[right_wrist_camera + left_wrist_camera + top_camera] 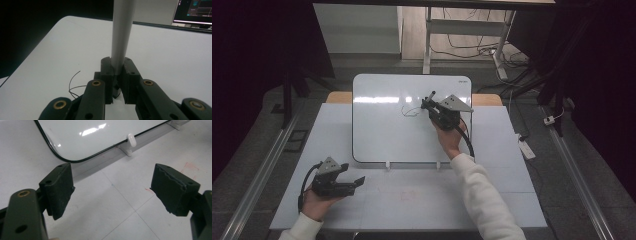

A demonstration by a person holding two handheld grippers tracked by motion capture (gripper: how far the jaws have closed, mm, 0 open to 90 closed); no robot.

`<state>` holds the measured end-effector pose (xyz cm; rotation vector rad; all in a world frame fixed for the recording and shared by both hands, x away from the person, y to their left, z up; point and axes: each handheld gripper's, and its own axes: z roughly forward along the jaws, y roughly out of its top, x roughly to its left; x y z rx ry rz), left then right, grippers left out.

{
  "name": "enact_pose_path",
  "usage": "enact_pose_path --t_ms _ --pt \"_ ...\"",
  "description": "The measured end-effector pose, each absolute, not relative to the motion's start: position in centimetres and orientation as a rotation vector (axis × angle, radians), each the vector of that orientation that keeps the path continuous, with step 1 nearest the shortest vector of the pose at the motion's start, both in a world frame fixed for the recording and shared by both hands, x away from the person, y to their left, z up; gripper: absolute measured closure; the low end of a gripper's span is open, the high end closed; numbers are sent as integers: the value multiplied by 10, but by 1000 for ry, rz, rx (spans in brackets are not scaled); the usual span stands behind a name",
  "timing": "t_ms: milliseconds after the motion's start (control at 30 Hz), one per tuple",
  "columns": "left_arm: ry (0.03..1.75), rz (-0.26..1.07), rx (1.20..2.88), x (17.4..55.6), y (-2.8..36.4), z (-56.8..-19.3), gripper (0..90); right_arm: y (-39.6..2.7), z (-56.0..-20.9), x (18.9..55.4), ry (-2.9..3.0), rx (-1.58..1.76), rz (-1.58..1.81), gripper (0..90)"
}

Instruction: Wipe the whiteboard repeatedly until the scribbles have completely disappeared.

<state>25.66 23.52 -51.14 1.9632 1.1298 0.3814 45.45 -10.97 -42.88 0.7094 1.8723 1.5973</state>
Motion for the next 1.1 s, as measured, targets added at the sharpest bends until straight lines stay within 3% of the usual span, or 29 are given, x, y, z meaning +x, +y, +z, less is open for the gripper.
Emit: enact_pose_path --t_ms 200,400,1100 --pt "1127 385 1962 256 235 -511 188 -97 -436 444 1959 629 1551 809" --pt "1127 386 1961 255 235 -510 189 -102 -429 455 1890 709 1592 809" --pt "1133 391 1956 255 238 -511 188 -50 -428 460 1942 626 1625 809"
